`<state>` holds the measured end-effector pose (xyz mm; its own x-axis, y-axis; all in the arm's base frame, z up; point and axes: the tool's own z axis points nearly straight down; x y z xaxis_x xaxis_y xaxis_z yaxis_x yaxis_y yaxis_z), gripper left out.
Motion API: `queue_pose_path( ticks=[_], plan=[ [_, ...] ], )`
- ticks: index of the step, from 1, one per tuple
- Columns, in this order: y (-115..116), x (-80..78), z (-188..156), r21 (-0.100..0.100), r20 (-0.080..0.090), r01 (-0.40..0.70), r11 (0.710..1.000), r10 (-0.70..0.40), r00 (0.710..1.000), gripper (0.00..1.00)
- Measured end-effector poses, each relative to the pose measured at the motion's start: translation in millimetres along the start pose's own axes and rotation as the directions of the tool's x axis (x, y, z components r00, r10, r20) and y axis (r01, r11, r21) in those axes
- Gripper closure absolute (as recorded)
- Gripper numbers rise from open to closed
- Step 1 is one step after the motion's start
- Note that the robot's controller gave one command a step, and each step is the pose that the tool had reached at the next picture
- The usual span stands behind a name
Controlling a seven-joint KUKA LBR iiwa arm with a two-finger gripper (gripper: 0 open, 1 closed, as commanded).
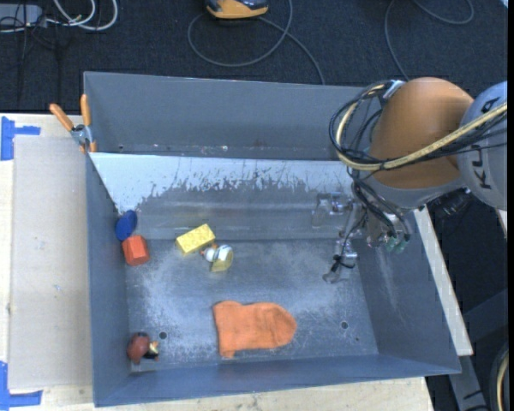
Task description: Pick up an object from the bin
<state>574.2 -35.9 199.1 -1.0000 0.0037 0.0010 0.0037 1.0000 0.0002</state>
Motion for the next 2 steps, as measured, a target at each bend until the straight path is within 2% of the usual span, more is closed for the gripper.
queue_pose_path(
  ticks=[1, 2],
  plan=[
    [27, 8.8, 51, 0.001, 0.002, 0.022, 1.0, -0.022, 1.0, 0.0],
    [51, 13.7, 97, -0.001, -0.003, 0.036, 0.999, -0.036, 0.999, 0.0]
  ],
)
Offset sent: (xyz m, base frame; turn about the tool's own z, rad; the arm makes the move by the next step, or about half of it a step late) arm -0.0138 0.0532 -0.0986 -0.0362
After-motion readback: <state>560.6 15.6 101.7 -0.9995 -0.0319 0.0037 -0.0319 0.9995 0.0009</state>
